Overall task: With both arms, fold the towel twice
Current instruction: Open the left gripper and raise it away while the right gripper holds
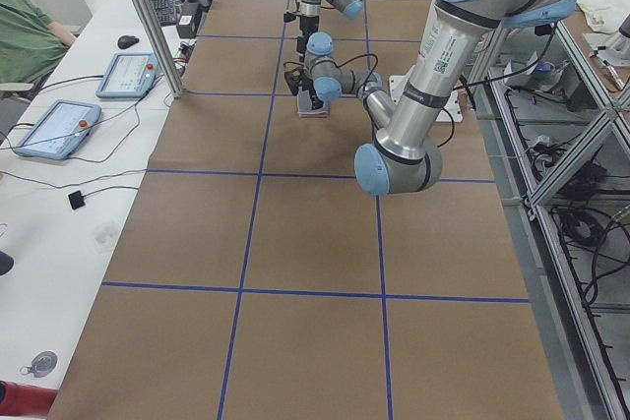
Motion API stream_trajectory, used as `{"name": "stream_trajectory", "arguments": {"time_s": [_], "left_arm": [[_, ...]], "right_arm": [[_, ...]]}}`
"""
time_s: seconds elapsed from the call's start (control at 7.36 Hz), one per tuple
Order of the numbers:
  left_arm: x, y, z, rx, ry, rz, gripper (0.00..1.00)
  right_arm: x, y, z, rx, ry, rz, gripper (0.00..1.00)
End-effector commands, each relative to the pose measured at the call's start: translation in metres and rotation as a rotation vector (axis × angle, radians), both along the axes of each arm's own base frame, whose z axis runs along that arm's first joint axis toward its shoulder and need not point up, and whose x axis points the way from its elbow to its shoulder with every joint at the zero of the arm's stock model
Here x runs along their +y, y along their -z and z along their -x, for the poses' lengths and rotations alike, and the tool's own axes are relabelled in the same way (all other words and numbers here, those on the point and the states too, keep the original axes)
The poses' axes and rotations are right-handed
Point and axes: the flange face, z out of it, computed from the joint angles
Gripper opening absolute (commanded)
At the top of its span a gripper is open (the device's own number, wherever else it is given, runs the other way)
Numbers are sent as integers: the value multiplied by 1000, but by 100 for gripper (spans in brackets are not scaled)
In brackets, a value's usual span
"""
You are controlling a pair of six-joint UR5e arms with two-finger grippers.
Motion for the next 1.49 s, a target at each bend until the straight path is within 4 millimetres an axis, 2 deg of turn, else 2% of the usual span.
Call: {"name": "stream_trajectory", "arguments": {"time_s": [0.0, 0.27, 0.41, 0.54, 0.68, 0.95, 1.36], "left_arm": [[-19, 6, 20, 10, 34, -5, 100], [-38, 4, 37, -6, 40, -38, 100], [-49, 4, 51, -10, 4, -76, 100], [-67, 5, 76, 6, -49, -98, 100], [-80, 4, 93, 11, -65, -109, 100], [-84, 0, 97, 4, -67, -121, 100], [-88, 0, 100, 1, -60, -118, 100]], "right_arm": [[-1, 4, -8, -11, -9, 2, 99], [3, -10, -7, 4, -14, 42, 99], [16, -13, 5, 9, 13, 45, 99], [30, -14, 16, 13, 34, 45, 99], [50, -20, 36, 35, 71, 55, 99], [64, -27, 52, 83, 88, 71, 99], [64, -32, 54, 100, 90, 80, 97]]}}
